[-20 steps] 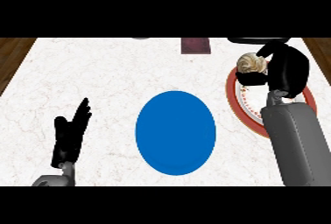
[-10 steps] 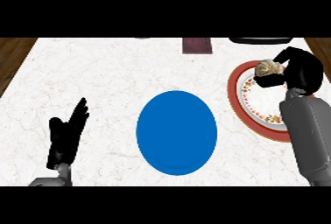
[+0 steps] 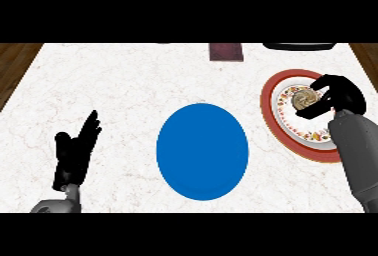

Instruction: Pick the cupcake from the plate and place it in the plate

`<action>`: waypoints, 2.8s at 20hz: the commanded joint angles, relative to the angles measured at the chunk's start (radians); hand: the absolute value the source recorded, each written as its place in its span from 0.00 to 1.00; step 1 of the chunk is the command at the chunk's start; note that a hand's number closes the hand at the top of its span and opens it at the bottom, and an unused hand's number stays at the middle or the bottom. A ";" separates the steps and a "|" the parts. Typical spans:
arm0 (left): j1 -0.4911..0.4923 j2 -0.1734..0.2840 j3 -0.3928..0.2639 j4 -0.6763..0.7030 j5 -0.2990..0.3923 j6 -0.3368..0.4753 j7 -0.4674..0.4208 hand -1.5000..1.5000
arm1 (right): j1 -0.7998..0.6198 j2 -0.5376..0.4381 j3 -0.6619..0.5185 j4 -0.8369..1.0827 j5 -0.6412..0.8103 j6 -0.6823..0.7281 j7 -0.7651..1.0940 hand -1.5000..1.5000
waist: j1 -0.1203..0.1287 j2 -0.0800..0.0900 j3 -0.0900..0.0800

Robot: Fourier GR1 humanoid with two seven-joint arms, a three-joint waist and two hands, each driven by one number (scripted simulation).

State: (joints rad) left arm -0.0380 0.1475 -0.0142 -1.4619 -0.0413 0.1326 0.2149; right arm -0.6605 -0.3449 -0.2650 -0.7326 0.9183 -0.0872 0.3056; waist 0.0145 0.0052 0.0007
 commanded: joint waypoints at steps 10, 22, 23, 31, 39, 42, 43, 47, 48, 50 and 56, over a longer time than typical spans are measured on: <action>0.010 -0.014 0.000 -0.006 -0.021 0.017 0.020 0.50 | 0.005 0.009 -0.191 -0.057 -0.324 0.019 -0.424 0.00 | -0.036 -0.013 0.001; -0.057 -0.022 0.016 0.026 -0.024 0.009 0.042 0.50 | 0.160 -0.022 -0.353 -0.088 -0.653 0.196 -0.617 0.00 | -0.017 -0.004 0.000; 0.018 -0.055 -0.035 -0.033 -0.070 0.045 0.031 0.50 | 0.127 -0.080 -0.353 -0.064 -0.673 0.255 -0.588 0.00 | -0.011 -0.005 0.000; -0.005 -0.056 0.004 0.056 -0.059 0.013 -0.038 0.50 | 0.244 0.007 -0.249 -0.147 -0.706 0.180 -0.691 0.00 | -0.016 -0.006 -0.001; 0.049 -0.019 0.023 -0.104 -0.020 -0.050 0.059 0.50 | 0.217 -0.001 -0.198 -0.028 -0.683 0.019 -0.707 0.00 | -0.009 -0.005 -0.001; -0.008 -0.074 -0.006 -0.044 -0.085 0.025 0.057 0.50 | 0.152 -0.045 -0.192 0.047 -0.685 -0.001 -0.667 0.00 | -0.011 -0.005 -0.001; 0.074 -0.059 -0.014 -0.122 -0.077 0.002 0.058 0.50 | 0.153 -0.052 -0.213 0.151 -0.682 -0.032 -0.791 0.00 | -0.004 -0.003 0.000; 0.014 -0.030 0.044 -0.018 -0.037 -0.045 0.017 0.50 | 0.182 -0.085 -0.193 0.135 -0.707 -0.003 -0.761 0.00 | -0.009 -0.004 0.000; 0.061 -0.048 0.006 -0.063 -0.066 -0.032 0.006 0.50 | 0.122 -0.118 -0.205 0.228 -0.701 -0.016 -0.791 0.00 | -0.003 -0.002 0.000; 0.009 -0.034 0.053 0.032 -0.049 -0.035 -0.036 0.50 | 0.143 -0.133 -0.200 0.190 -0.706 -0.023 -0.756 0.00 | -0.008 -0.003 0.000; 0.036 -0.066 0.019 -0.045 -0.060 -0.031 0.013 0.50 | 0.177 -0.129 -0.174 0.187 -0.737 -0.037 -0.758 0.00 | -0.009 -0.004 0.000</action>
State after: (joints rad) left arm -0.0267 0.0904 0.0156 -1.4750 -0.1020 0.1119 0.2190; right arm -0.4928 -0.4735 -0.4506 -0.5487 0.2027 -0.1072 -0.4524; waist 0.0059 0.0013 0.0004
